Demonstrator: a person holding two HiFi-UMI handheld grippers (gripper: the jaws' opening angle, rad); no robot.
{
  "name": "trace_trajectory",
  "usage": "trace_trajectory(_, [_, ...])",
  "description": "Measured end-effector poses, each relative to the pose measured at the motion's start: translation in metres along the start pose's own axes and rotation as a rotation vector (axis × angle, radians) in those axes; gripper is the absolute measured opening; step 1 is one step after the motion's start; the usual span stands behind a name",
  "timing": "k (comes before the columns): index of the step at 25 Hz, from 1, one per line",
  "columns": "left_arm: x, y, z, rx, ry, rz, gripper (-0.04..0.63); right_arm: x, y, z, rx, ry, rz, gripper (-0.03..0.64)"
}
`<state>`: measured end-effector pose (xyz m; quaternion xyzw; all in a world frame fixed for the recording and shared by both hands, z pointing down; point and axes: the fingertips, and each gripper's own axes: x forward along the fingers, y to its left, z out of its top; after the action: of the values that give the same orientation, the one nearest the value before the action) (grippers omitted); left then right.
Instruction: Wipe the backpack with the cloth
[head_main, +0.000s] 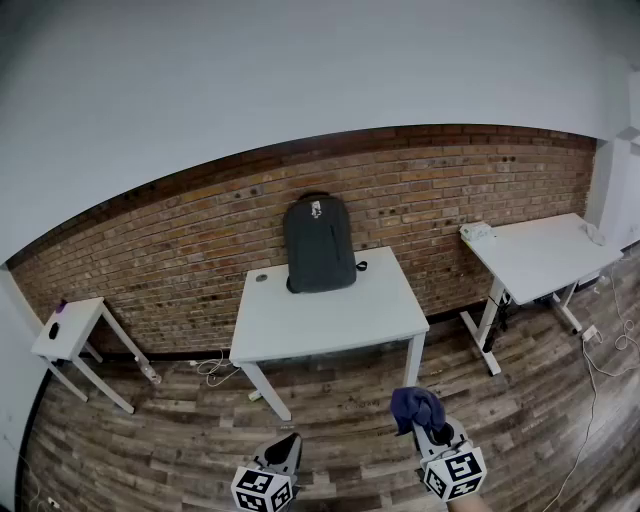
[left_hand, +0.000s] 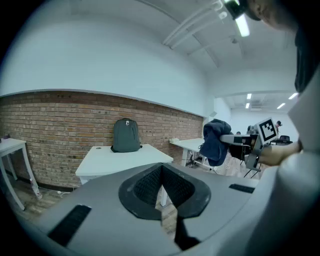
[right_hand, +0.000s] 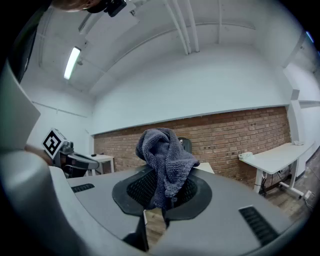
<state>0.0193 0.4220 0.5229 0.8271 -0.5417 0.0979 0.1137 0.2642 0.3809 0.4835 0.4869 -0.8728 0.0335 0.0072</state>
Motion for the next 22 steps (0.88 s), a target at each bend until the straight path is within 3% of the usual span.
trace_trajectory(15, [0.043, -0.051, 0.013, 0.068, 0.010, 0.017, -0.018, -0.012, -0.059, 0.001, 0.007, -0.021, 0.034, 0.054])
trace_trajectory(22, [0.050, -0.049, 0.016, 0.061, 0.005, 0.030, -0.018, -0.004, -0.065, 0.000, 0.010, -0.016, 0.048, 0.054])
